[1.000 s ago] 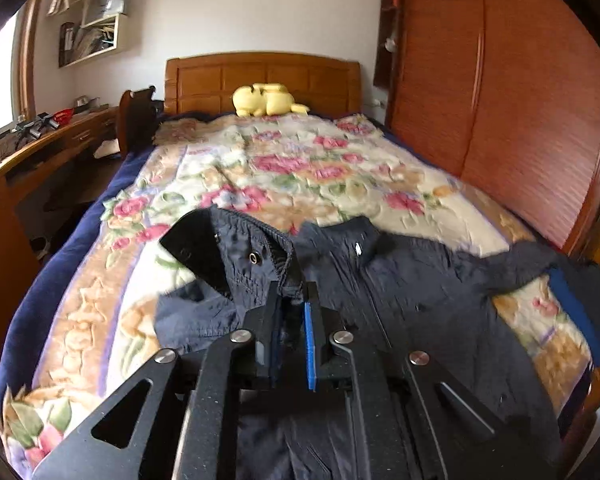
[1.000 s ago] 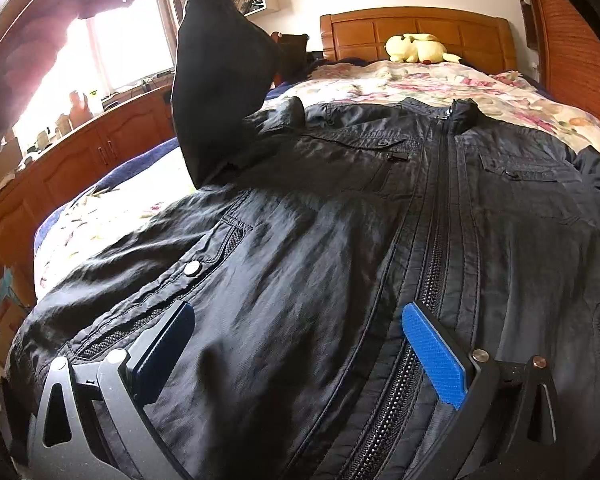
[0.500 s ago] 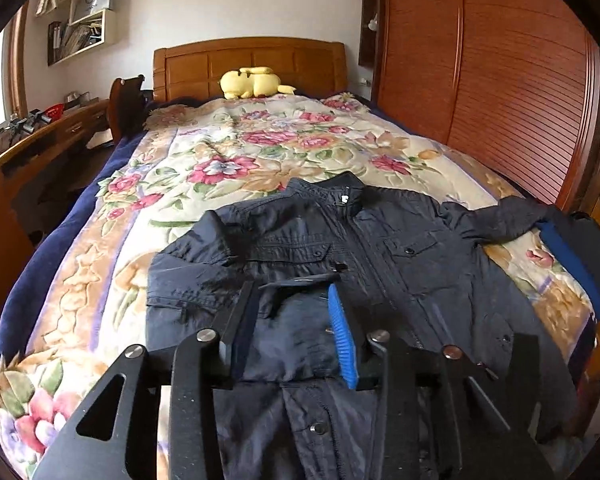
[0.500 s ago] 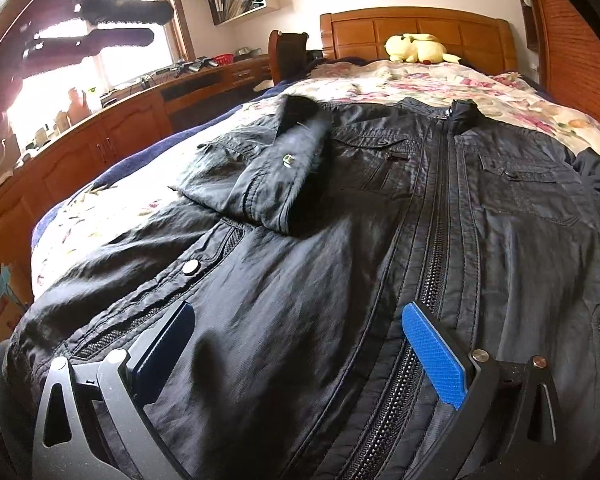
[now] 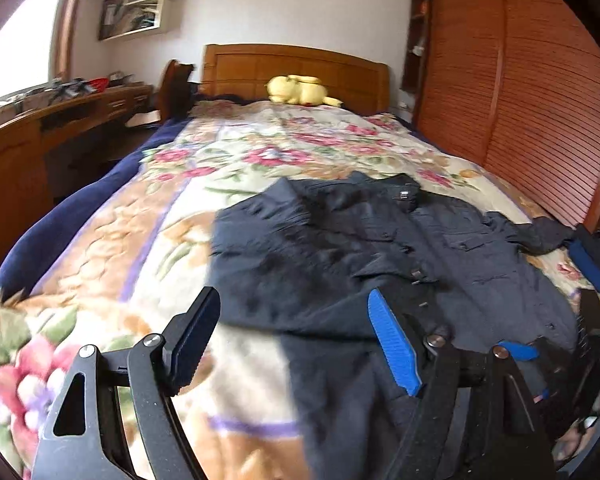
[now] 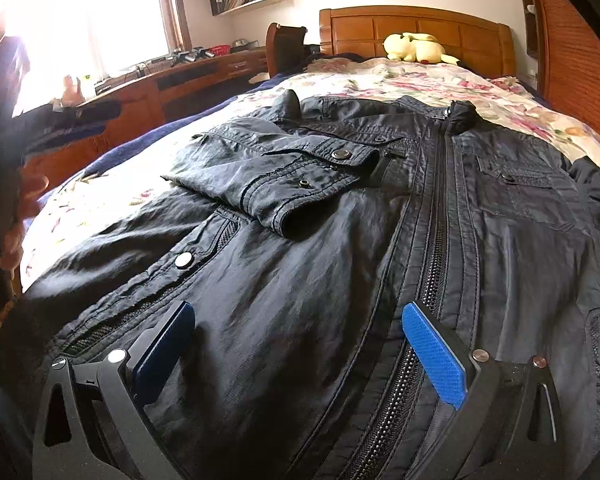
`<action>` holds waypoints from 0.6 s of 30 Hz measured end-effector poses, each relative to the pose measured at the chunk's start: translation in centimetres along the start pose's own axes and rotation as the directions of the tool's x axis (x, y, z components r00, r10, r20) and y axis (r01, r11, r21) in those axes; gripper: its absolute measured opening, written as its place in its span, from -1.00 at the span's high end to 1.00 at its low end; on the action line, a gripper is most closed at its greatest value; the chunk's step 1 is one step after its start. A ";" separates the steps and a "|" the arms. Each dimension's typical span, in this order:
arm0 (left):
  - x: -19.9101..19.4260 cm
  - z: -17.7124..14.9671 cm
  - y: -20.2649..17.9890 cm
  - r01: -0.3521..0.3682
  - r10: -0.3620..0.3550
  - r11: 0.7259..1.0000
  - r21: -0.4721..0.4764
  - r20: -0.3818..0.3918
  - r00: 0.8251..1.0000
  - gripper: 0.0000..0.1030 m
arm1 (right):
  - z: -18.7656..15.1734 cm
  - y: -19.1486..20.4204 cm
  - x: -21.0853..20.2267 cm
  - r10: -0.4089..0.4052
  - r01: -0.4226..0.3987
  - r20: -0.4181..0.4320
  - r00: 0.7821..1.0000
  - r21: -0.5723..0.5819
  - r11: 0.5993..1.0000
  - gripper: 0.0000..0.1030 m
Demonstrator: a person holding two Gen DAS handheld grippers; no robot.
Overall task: Fold large clothes
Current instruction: 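Lift the sleeve with the left gripper, lay it across the jacket front, release, then move the right gripper to the folded sleeve cuff and grasp it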
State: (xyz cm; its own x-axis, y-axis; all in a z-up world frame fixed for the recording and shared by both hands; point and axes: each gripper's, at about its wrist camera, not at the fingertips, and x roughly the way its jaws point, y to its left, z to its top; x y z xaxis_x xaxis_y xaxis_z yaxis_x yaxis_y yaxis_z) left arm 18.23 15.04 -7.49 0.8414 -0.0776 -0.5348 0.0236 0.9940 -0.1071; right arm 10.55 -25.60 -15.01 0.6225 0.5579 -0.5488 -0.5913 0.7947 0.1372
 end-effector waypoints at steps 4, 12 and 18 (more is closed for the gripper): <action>-0.4 -1.2 2.0 -0.073 0.073 0.997 -0.005 -0.002 0.997 -0.50 | 0.1 0.4 0.1 -0.025 0.025 -0.008 1.000 -0.015 1.000 -1.00; -0.6 -2.3 4.3 -0.079 0.079 0.997 -0.014 -0.027 0.997 -0.50 | 3.0 0.7 -1.7 -0.097 0.097 -0.022 0.995 -0.022 0.995 -1.00; -0.3 -3.1 4.5 -0.068 0.068 0.998 0.001 -0.055 0.996 -0.50 | 7.8 0.1 -0.9 -0.099 0.099 -0.045 0.994 -0.013 0.995 -0.92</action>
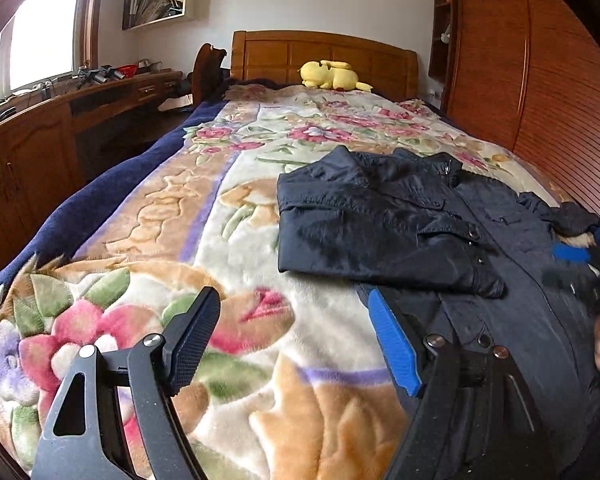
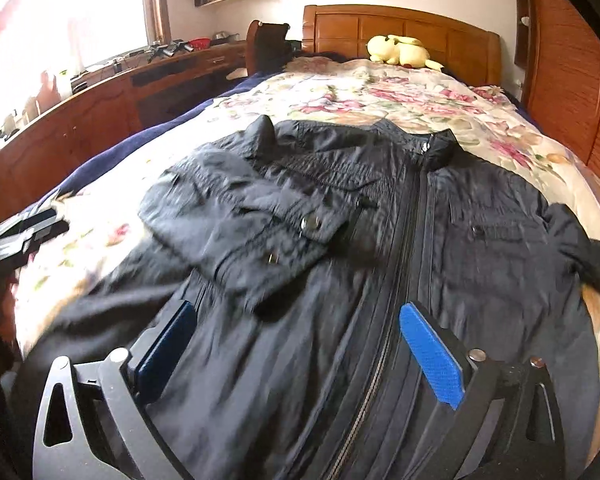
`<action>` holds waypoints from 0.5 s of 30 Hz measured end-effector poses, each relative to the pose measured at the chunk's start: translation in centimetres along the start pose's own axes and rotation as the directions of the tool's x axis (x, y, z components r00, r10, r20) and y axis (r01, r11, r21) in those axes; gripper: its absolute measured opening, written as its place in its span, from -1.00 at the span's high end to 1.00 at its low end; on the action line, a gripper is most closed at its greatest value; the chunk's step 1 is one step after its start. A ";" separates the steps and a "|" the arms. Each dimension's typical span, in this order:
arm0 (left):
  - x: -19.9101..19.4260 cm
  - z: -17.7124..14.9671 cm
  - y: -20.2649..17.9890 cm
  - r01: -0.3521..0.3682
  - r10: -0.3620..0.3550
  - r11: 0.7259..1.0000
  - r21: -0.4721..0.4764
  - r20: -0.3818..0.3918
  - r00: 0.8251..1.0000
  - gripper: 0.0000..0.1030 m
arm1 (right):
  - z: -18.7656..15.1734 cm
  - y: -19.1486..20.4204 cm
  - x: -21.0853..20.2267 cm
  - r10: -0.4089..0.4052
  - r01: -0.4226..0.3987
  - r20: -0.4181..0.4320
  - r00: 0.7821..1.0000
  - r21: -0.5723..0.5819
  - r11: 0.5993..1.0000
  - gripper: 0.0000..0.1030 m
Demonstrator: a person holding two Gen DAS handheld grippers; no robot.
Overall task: Fold large clothes
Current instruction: 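Move the right gripper to the folded sleeve cuff and grasp it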
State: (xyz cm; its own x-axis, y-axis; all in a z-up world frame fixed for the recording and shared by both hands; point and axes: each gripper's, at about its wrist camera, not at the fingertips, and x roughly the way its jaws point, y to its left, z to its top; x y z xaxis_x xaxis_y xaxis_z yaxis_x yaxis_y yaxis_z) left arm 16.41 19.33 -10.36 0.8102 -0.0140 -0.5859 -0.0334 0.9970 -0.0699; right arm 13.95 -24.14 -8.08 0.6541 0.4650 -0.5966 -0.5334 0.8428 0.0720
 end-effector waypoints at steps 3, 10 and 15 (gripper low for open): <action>0.1 -0.3 0.0 0.015 -0.015 1.000 0.002 -0.010 1.000 -0.50 | 1.4 -0.4 2.7 0.017 -0.016 -0.061 0.998 0.018 1.000 -0.71; 0.3 -0.3 -0.2 0.036 -0.035 0.999 0.008 -0.023 0.999 -0.50 | 2.5 0.4 8.4 0.053 -0.049 -0.194 0.979 0.026 0.998 -0.40; 0.4 -0.3 0.0 0.044 -0.044 0.999 0.000 -0.027 0.999 -0.50 | 2.7 1.1 9.9 0.051 -0.055 -0.239 0.970 -0.008 0.998 0.05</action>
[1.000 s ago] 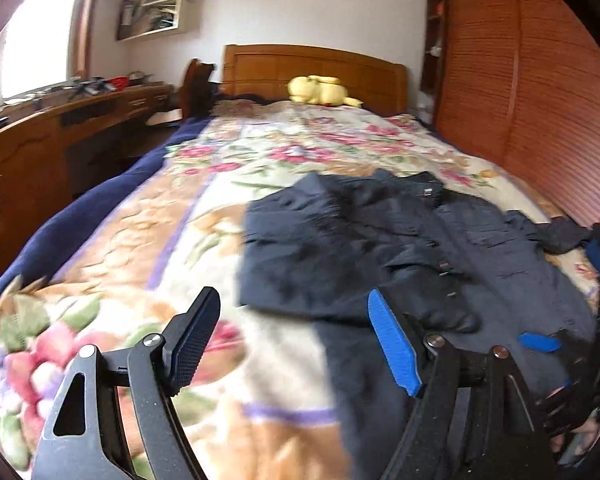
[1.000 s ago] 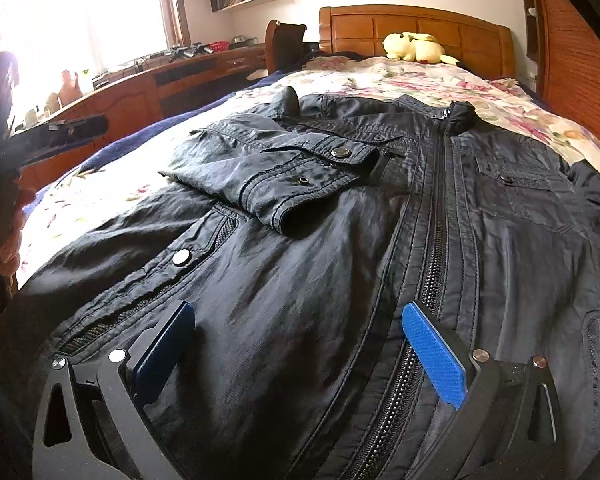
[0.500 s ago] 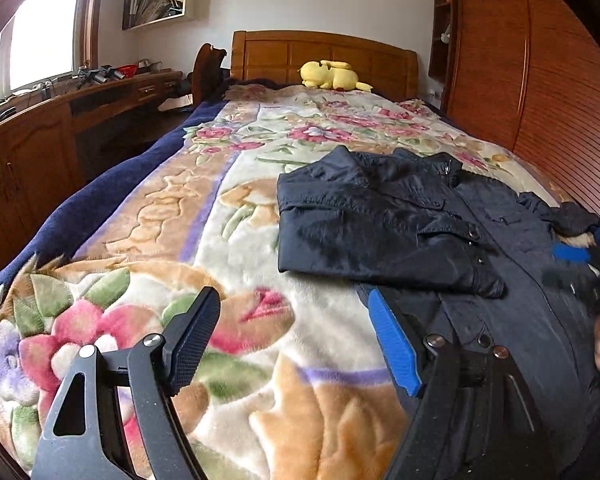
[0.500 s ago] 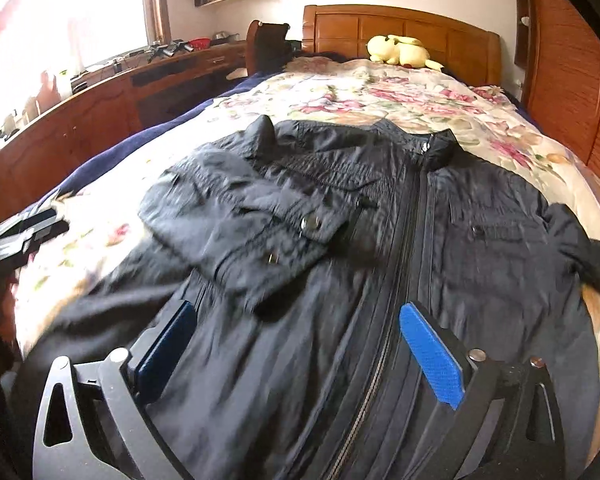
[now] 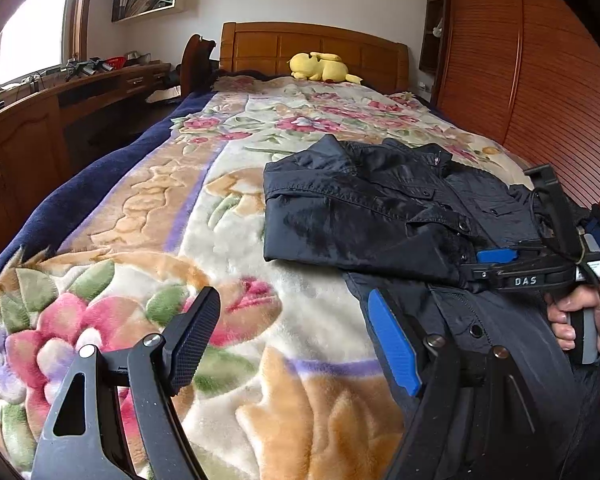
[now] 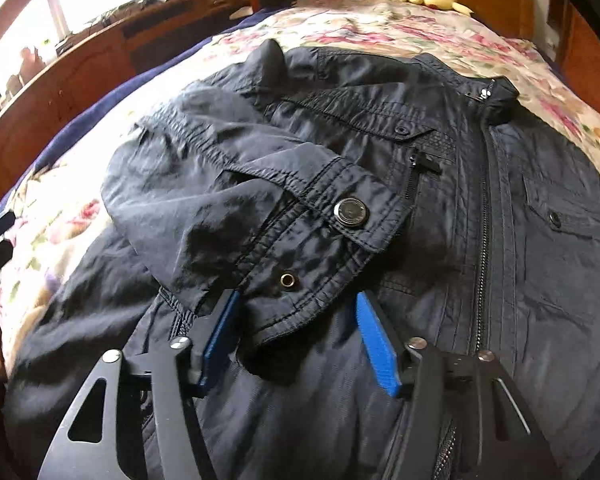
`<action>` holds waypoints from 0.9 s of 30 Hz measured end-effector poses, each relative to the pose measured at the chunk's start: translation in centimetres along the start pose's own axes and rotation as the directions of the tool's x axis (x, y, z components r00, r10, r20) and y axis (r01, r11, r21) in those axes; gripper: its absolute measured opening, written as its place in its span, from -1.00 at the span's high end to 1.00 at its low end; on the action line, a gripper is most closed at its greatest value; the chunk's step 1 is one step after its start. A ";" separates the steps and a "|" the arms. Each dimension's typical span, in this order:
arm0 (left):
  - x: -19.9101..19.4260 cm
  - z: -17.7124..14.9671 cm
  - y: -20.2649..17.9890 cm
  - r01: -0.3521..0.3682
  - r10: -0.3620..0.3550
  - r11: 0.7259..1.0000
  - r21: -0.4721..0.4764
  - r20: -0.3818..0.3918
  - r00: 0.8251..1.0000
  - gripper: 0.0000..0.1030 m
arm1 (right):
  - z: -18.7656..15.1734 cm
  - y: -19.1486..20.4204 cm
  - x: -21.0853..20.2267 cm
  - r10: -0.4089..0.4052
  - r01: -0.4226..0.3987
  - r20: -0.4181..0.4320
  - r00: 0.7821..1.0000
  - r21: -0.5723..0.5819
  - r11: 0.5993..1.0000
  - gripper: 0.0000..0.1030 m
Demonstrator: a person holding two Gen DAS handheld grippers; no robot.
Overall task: Fold large clothes
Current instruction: 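Move the right gripper to the folded sleeve cuff and grasp it, then pull the cuff further across the jacket front with the right gripper, release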
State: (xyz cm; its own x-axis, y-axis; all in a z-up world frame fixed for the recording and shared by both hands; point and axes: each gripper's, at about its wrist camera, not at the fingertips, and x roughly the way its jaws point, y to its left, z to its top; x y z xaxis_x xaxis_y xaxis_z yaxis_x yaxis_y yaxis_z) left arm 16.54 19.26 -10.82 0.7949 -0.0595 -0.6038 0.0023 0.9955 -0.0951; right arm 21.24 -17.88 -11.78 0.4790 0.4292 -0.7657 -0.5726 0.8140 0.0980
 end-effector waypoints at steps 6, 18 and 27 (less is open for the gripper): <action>0.0 0.1 -0.1 0.001 -0.001 1.000 -0.001 -0.001 1.000 -0.50 | 0.0 0.7 -0.3 -0.046 0.049 0.028 0.999 -0.099 0.994 0.82; 0.3 1.1 -1.9 0.034 -0.034 0.999 0.014 0.010 0.999 -0.50 | -2.3 -3.2 -9.4 -0.142 0.161 0.217 0.966 -0.073 0.984 0.85; 0.1 1.6 -3.1 0.062 -0.062 0.998 0.014 0.038 0.997 -0.50 | -6.4 -8.3 -15.8 -0.302 0.306 0.277 0.912 0.028 0.952 0.85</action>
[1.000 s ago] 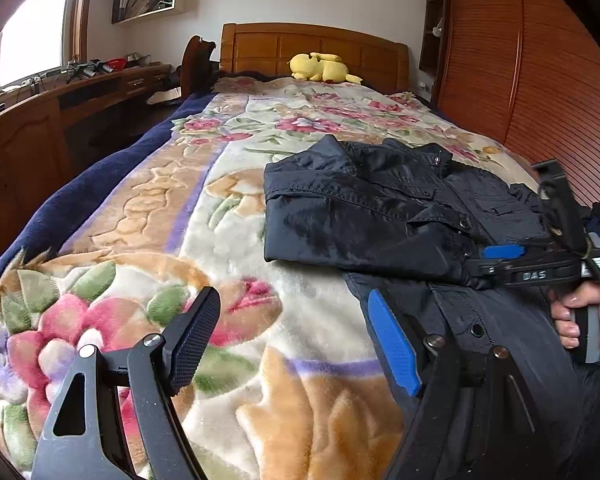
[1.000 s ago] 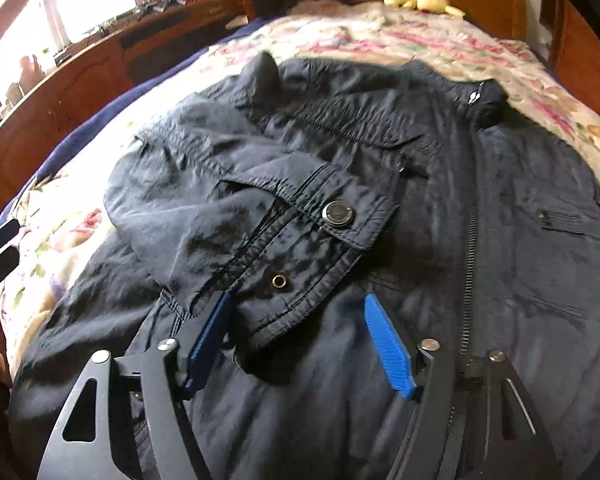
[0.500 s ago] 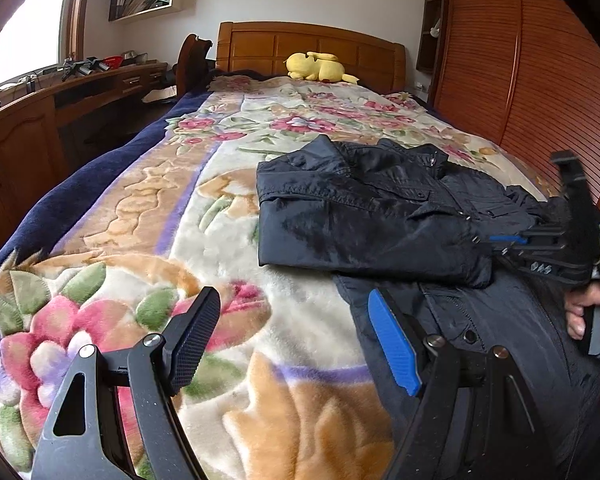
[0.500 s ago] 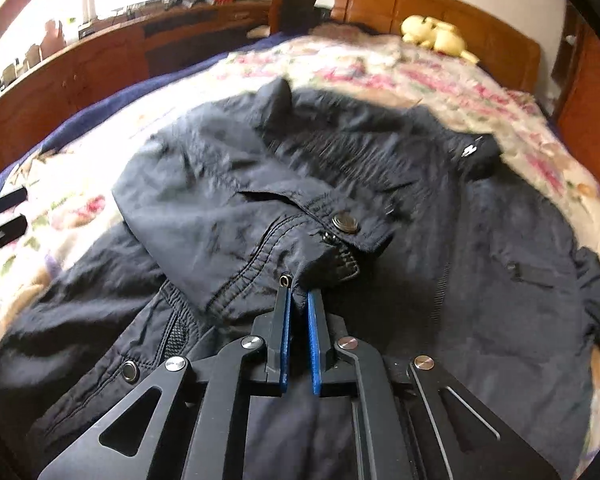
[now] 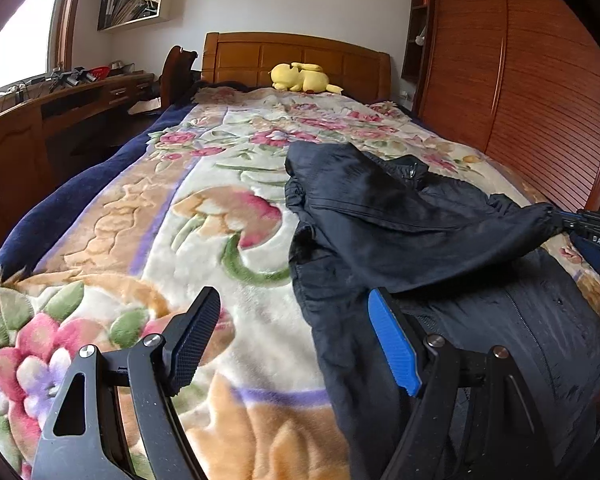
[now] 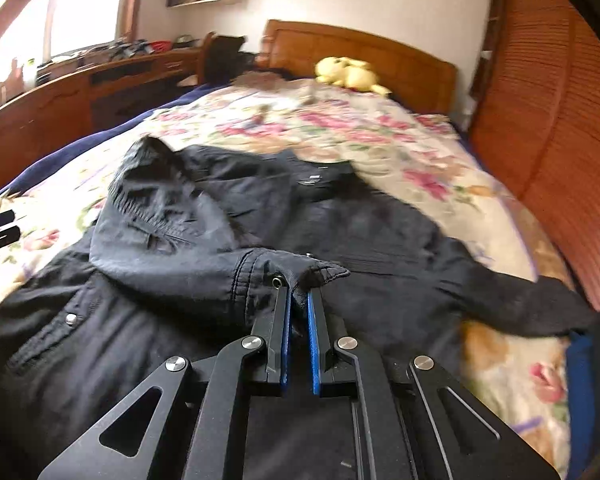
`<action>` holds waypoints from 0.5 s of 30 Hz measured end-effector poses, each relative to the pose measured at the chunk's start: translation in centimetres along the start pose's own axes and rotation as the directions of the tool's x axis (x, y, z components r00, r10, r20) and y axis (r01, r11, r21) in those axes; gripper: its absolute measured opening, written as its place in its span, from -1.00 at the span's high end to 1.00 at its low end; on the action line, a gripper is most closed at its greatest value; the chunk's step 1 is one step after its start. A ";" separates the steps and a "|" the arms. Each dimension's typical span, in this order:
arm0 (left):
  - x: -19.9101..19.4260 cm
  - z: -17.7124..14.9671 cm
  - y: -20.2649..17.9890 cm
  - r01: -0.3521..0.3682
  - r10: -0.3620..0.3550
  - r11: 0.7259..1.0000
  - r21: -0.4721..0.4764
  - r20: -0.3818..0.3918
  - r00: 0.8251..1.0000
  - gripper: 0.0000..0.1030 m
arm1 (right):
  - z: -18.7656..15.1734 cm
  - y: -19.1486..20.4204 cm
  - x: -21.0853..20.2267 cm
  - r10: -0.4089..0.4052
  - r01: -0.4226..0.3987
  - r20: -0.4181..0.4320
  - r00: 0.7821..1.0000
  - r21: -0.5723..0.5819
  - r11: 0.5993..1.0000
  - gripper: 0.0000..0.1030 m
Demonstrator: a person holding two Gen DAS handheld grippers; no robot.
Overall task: Fold large clothes
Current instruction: 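Pull the cuff further across the jacket front with the right gripper, release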
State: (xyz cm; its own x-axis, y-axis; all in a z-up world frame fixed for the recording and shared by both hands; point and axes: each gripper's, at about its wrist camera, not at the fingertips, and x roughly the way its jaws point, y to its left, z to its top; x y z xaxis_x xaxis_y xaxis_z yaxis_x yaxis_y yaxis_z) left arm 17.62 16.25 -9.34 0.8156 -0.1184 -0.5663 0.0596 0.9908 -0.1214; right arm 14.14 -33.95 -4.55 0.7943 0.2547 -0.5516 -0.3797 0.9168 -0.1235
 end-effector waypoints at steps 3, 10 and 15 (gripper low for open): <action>0.1 -0.1 -0.2 0.011 -0.011 1.000 0.003 -0.001 1.000 -0.50 | -1.2 -1.5 -1.4 -0.045 0.045 -0.001 0.999 0.033 0.998 0.85; 0.2 0.2 -0.9 0.037 -0.037 0.999 -0.008 0.002 0.999 -0.50 | -4.5 -3.1 -2.8 -0.122 0.128 -0.074 0.990 0.082 0.988 0.85; -0.2 1.0 -2.5 0.061 -0.061 0.998 0.009 0.024 0.998 -0.50 | -6.4 -3.0 -2.9 -0.056 0.072 -0.140 0.989 0.115 0.991 0.85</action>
State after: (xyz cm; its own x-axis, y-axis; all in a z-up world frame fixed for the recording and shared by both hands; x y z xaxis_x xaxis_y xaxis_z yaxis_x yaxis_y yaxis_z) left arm 17.90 13.86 -8.10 0.8241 -0.1775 -0.5379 0.1149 0.9823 -0.1482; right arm 9.97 -39.46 -7.91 0.7404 0.1574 -0.6535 -0.2643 0.9620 -0.0678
